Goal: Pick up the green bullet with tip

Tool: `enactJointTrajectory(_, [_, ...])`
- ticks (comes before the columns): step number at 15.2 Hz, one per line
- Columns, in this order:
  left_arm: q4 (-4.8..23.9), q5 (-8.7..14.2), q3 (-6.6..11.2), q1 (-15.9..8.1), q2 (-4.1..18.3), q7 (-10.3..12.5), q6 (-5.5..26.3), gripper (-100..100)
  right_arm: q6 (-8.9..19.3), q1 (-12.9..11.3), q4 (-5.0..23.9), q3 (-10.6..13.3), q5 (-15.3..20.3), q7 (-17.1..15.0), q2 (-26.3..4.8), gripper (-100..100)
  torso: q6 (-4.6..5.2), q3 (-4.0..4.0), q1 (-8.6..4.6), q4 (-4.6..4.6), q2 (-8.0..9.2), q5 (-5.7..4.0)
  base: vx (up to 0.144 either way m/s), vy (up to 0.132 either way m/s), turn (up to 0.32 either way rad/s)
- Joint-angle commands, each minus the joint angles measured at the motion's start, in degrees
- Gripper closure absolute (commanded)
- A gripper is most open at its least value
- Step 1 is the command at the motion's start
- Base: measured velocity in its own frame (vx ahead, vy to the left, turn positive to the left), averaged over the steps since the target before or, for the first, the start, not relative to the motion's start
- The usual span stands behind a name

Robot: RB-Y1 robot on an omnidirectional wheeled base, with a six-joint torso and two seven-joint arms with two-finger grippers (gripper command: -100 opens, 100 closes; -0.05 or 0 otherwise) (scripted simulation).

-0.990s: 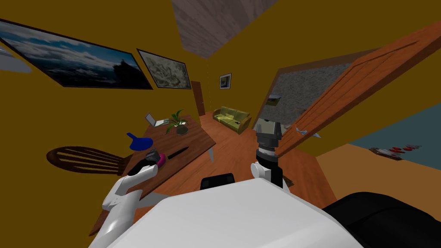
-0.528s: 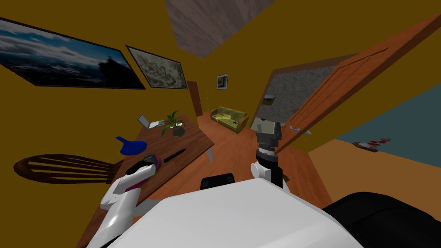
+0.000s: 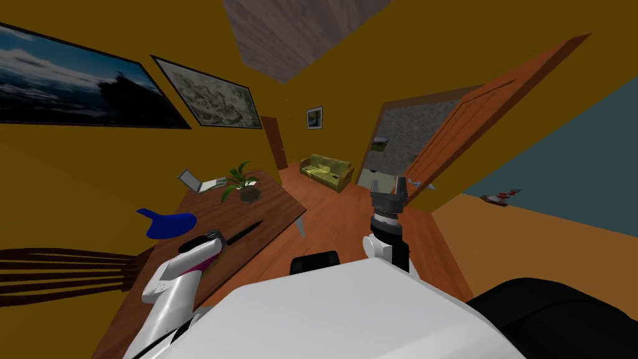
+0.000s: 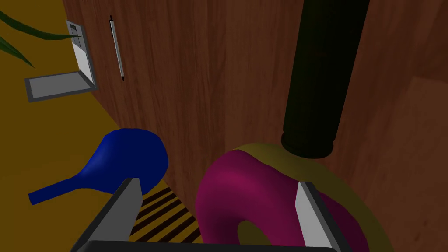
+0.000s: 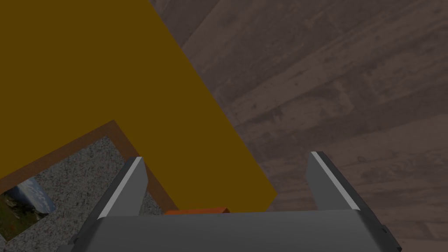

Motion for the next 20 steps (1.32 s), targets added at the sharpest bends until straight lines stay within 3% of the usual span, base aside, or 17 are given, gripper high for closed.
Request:
enactJointTrajectory(1, [2.7, 0.0, 1.31, -1.0, 0.3, 0.5, 2.5, -100, 0.0, 0.0, 0.0, 0.0, 0.0, 0.0, 0.0, 0, 0.00, 0.00, 0.00, 0.00, 0.00, 0.00, 0.035, 0.008, -0.175])
enactJointTrajectory(6, [6.3, 0.0, 2.97, -2.5, 0.8, 1.1, 5.5, -100, 0.0, 0.0, 0.0, 0.0, 0.0, 0.0, 0.0, 0, 0.00, -0.01, -0.01, 0.00, -0.01, 0.00, 0.032, 0.009, -0.140])
enactJointTrajectory(8, [9.4, -0.1, 4.34, -3.7, 1.3, 1.6, 8.0, -100, 0.0, 0.0, 0.0, 0.0, 0.0, 0.0, 0.0, 0, 0.01, -0.01, 0.01, 0.00, -0.02, 0.00, 0.037, 0.013, -0.204])
enactJointTrajectory(14, [14.5, -0.2, 6.27, -5.0, 1.9, 2.2, 11.9, -100, 0.0, 0.0, 0.0, 0.0, 0.0, 0.0, 0.0, 0, 0.00, -0.05, 0.01, -0.02, -0.08, 0.00, 0.046, 0.014, -0.170])
enactJointTrajectory(15, [14.2, -0.1, 5.95, -5.2, 2.3, 1.9, 10.9, -100, 0.0, 0.0, 0.0, 0.0, 0.0, 0.0, 0.0, 0, 0.00, -0.04, 0.01, -0.02, -0.08, 0.00, 0.025, 0.013, -0.056])
enactJointTrajectory(16, [16.1, -0.5, 5.79, -5.7, 2.3, 2.7, 9.8, -100, 0.0, 0.0, 0.0, 0.0, 0.0, 0.0, 0.0, 0, -0.03, -0.02, 0.00, -0.01, -0.03, 0.00, 0.006, 0.024, -0.045])
enactJointTrajectory(20, [19.3, -1.4, 5.36, -6.3, 2.2, 4.0, 6.9, -100, 0.0, 0.0, 0.0, 0.0, 0.0, 0.0, 0.0, 0, -0.04, 0.08, 0.12, 0.03, 0.15, 0.03, -0.010, 0.048, -0.049])
